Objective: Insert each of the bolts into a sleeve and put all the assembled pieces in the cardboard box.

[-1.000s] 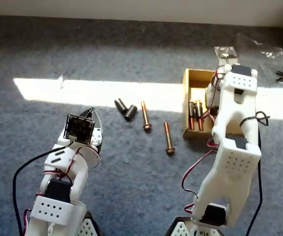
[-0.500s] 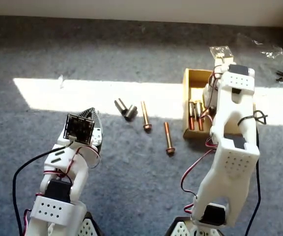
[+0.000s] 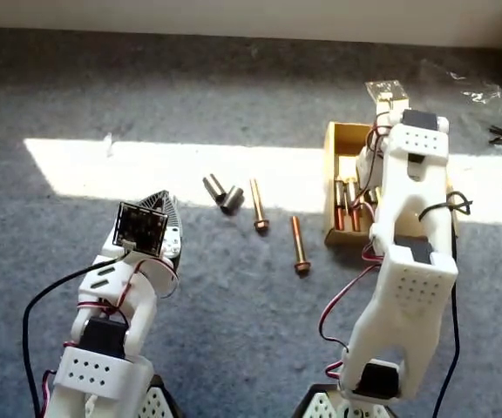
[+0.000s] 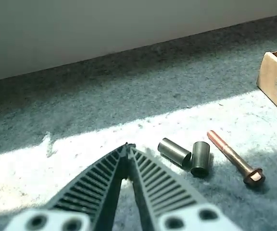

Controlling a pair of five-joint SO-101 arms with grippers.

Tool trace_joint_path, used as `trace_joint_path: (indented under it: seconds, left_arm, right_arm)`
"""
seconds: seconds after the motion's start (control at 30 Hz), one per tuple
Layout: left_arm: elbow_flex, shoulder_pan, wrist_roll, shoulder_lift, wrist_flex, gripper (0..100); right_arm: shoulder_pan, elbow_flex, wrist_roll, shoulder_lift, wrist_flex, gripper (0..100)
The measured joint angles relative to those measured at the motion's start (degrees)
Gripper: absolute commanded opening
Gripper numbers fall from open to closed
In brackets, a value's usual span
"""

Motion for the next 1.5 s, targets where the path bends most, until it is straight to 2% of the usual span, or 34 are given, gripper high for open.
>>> trace_joint_path:
  seconds: [0.33,0.43,0.53,0.7,0.9,1.17,1.33,1.5]
  left_arm:
    - [0.0,0.0,0.0,0.0,0.0,1]
    - [0.0,0.0,0.0,0.0,0.0,1]
    - [0.0,-1.6,0.0,0.0,0.0,1]
    - [0.0,-6.1,0.0,0.0,-0.8,1]
    - [0.0,-10.5,0.0,0.0,-1.0,1]
    - [0.0,-21.1,0.0,0.0,-1.0,1]
    - [0.0,-26.7,4.8,0.0,-1.0,1]
    - [0.0,-28.2,6.2,0.0,-1.0,1]
  right_arm:
    - [-6.9,-15.1,0.0,-4.4,14.6,15.2]
    - [-9.3,-18.9,0.0,-6.4,18.7,11.5]
    - [-11.7,-20.5,0.0,-8.5,19.3,7.7]
    - [-17.0,-20.7,-0.1,-11.3,19.4,7.7]
    - [-24.1,-20.7,-4.9,-11.6,19.4,7.4]
    - [-32.2,-20.7,-19.0,-8.4,19.4,7.4]
    - [-35.8,-20.8,-24.5,-3.1,19.4,7.4]
    - [-38.3,-20.8,-30.7,2.0,19.4,7.4]
